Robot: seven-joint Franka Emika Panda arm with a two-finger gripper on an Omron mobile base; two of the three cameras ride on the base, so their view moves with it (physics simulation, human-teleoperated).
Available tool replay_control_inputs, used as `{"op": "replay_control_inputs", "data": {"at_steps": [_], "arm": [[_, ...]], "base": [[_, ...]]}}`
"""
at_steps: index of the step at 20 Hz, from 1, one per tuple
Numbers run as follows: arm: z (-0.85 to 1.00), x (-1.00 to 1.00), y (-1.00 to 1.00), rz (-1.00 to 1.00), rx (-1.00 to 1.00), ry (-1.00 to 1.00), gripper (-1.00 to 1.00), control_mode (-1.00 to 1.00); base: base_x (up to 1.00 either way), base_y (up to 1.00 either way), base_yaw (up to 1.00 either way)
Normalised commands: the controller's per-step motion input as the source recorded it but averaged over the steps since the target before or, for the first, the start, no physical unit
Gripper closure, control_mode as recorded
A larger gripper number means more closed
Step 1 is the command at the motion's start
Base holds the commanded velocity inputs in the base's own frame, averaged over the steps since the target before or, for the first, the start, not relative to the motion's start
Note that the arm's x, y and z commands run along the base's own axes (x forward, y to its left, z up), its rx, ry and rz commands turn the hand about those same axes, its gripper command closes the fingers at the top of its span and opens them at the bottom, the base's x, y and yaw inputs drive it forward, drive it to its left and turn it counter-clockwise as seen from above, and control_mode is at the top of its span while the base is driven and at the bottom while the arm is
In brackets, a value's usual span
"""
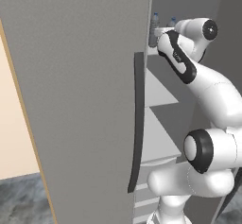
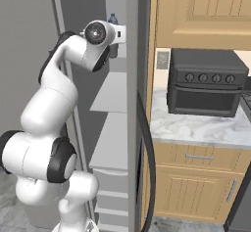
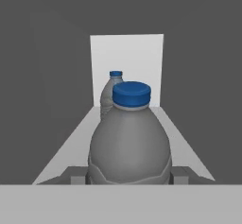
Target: Take the bottled waters from the counter and place them in the freezer to freeze. Close the freezer door after placing the bottles.
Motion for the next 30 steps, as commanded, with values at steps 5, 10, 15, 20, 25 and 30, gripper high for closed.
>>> {"op": "replay_control_inputs", "data": {"at_steps": [5,10,15,20,25,30], "arm": [[0.00,0.25,-0.02,0.01,0.00,0.00,1.00,-1.00],[0.00,0.32,-0.07,0.01,0.00,0.00,1.00,-1.00],[-0.07,0.33,-0.14,0.02,-0.01,0.02,1.00,-1.00],[-0.01,0.21,-0.07,0.01,-0.03,0.00,1.00,-1.00],[-0.02,0.13,-0.02,0.02,-0.03,0.00,1.00,-1.00],[-0.15,0.11,0.00,0.01,-0.02,0.00,1.00,-1.00]], "base": [[0.00,0.00,0.00],[0.00,0.00,0.00],[0.00,0.00,0.00],[0.00,0.00,0.00],[0.00,0.00,0.00],[0.00,0.00,0.00]]}}
